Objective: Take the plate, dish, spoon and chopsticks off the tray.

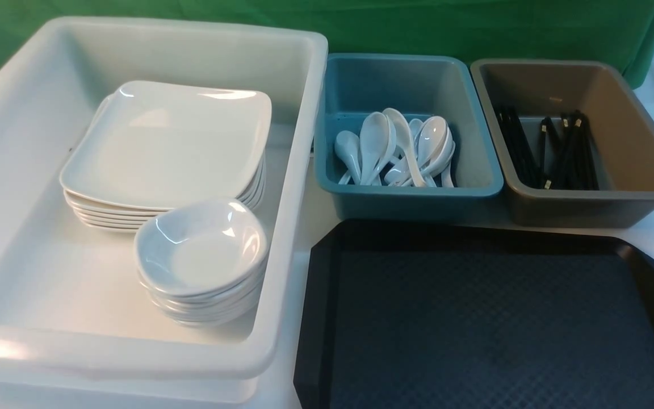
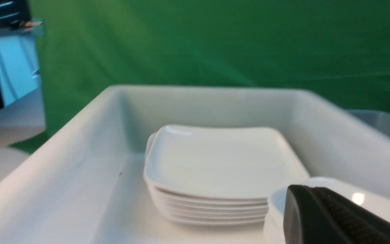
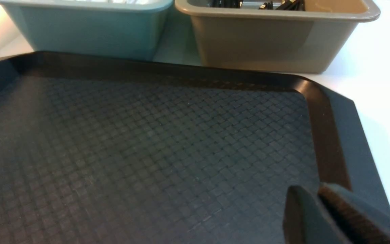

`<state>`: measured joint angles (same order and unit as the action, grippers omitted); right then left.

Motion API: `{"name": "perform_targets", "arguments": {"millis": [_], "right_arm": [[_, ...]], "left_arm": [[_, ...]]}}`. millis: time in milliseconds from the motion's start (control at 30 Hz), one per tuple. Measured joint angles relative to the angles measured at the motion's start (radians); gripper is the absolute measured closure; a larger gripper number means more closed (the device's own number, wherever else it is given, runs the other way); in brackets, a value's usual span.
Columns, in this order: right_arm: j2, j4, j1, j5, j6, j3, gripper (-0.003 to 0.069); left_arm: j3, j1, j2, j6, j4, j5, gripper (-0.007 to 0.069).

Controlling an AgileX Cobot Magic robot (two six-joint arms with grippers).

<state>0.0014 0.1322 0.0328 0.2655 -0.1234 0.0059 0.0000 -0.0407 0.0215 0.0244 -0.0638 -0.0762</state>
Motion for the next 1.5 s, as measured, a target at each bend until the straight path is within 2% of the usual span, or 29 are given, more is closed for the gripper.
{"name": "perform_targets", "arguments": {"millis": [167,1500], "right_arm": [[-0.001,0.001,0.000,-0.001,0.000,0.000,0.0532],[-0.001,0.001,0.000,-0.004,0.000,0.000,0.0424]], "left_arm": [[0.007,0.029,-0.021,-0.004,-0.012,-0.168,0.0606],[0.007,0.029,-0.023,0.002,-0.008,-0.163,0.0604]]}}
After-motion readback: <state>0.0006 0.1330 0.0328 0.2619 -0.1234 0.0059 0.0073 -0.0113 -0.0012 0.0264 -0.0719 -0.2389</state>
